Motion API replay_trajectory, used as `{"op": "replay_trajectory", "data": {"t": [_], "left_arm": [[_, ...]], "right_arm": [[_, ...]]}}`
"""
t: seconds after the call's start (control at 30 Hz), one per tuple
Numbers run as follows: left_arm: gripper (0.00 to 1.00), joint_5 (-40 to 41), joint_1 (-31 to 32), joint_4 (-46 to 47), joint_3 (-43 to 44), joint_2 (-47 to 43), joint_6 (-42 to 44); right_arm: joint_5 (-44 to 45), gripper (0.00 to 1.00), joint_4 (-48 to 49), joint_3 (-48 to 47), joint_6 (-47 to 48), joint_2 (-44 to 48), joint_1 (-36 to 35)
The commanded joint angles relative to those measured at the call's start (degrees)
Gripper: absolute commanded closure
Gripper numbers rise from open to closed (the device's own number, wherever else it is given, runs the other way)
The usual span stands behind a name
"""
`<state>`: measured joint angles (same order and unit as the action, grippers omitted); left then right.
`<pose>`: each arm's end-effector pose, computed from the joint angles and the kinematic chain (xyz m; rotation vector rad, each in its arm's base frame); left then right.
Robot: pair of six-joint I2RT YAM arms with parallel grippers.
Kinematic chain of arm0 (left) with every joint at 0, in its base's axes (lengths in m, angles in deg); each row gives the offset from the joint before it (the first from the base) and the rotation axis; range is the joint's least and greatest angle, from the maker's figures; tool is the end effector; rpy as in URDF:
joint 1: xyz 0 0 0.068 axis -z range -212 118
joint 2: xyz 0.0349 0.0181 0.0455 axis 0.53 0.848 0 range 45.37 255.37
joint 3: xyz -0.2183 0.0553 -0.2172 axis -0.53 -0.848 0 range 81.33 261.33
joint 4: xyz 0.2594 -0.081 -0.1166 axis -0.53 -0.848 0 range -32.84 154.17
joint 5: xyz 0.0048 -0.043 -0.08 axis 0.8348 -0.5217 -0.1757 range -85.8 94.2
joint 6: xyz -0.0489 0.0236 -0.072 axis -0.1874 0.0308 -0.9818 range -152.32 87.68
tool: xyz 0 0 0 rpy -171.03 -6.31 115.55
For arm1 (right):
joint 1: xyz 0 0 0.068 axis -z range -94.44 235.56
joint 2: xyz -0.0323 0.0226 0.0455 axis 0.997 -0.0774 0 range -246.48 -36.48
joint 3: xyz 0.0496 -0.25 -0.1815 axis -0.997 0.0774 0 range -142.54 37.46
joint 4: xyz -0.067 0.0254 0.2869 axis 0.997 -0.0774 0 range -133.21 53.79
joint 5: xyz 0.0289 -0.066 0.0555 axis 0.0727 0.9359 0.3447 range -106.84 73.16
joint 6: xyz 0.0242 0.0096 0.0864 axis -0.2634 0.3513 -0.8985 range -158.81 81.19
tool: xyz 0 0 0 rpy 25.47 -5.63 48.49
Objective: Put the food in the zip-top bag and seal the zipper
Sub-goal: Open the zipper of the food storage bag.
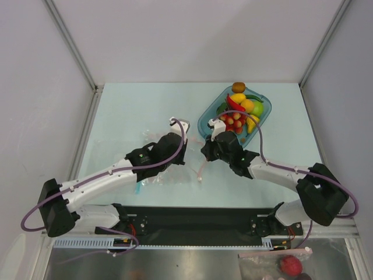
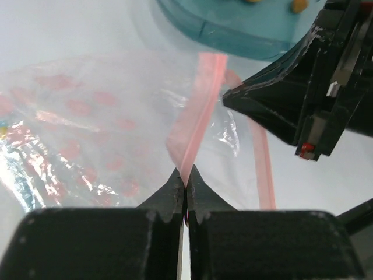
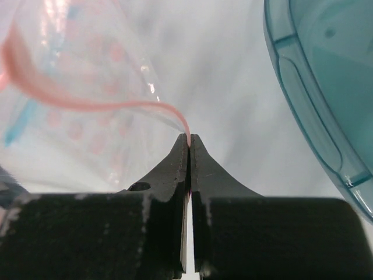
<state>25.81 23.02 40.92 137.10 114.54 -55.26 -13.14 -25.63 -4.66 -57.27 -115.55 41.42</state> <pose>0.2068 -0.2440 0.3031 0.4001 2.1448 -0.3645 0.2630 0.2479 0.2235 -0.4228 2.0433 0.6149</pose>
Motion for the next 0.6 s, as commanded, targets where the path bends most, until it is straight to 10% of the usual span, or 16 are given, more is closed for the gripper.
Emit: {"op": "replay_trajectory", "data": {"t": [0.0, 0.4, 0.57], "left_arm": [[0.97, 5.11, 0.17, -4.7, 2.5, -0.79, 0.44], [0.92, 5.65, 0.17, -4.54, 3.21, 4.39, 0.61], [0.64, 5.2, 0.17, -2.51, 2.68, 6.68, 0.62]], "right_arm": [[-1.16, 1.0, 1.37, -2.6, -2.72, -2.4, 1.77], [5.18, 0.99, 0.04, 0.2, -3.95, 2.95, 4.33], [1.48, 1.0, 3.03, 2.14, -5.01, 5.32, 4.5]]}}
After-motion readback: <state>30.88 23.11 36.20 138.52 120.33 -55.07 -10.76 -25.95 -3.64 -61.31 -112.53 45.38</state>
